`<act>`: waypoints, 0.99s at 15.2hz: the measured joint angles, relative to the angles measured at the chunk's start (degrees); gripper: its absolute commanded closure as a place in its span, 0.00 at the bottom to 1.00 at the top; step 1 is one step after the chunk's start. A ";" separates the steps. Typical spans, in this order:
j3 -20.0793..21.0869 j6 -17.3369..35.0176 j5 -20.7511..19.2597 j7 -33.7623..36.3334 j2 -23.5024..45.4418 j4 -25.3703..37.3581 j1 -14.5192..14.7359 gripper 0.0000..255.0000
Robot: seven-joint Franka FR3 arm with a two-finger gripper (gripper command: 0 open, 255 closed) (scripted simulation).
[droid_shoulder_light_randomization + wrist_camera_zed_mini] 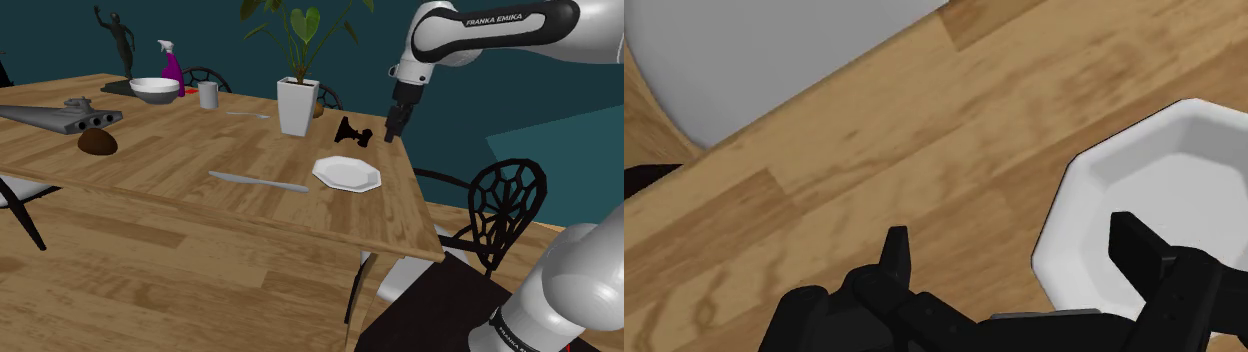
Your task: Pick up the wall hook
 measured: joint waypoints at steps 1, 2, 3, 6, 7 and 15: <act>-0.26 0.07 0.01 -0.96 2.14 2.01 0.02 0.00; -0.49 -0.14 0.10 -1.90 4.56 4.58 0.04 0.00; -0.48 -0.20 0.17 -2.49 6.50 6.53 0.17 0.00; -1.11 -0.87 0.61 -5.46 13.99 14.56 -0.10 0.00; -1.31 -1.57 0.80 -6.54 16.66 17.80 -0.31 0.00; -1.55 -5.71 2.10 -12.58 34.19 39.21 -2.22 0.00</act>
